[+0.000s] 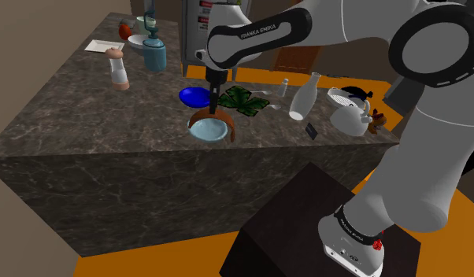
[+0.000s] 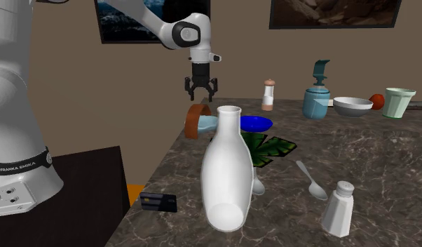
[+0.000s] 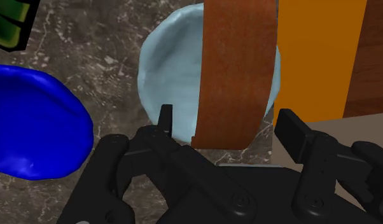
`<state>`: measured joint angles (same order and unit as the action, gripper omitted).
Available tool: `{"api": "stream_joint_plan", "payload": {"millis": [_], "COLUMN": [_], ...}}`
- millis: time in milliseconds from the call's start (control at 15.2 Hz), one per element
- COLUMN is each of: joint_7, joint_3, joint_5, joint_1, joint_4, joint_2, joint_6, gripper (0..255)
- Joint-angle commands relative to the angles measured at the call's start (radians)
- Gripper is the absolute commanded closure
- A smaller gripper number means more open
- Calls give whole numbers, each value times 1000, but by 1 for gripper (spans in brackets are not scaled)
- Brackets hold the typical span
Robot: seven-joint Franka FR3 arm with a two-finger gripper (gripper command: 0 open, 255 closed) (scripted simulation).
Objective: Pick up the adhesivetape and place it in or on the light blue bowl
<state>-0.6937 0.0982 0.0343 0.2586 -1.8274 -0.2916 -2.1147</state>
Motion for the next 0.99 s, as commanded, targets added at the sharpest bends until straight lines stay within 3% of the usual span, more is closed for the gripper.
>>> {"api": "stream_joint_plan", "payload": {"millis": [0, 198, 462, 924], "joint_7": [0, 0, 4, 4], "joint_3": [0, 0, 2, 2], "joint_5": [0, 0, -6, -6], "joint_1": [0, 0, 1, 1], "joint_4": [0, 0, 71, 71], "joint_2": [0, 0, 43, 43], "joint_6": [0, 0, 114, 114], "gripper": [0, 0, 0, 0]}}
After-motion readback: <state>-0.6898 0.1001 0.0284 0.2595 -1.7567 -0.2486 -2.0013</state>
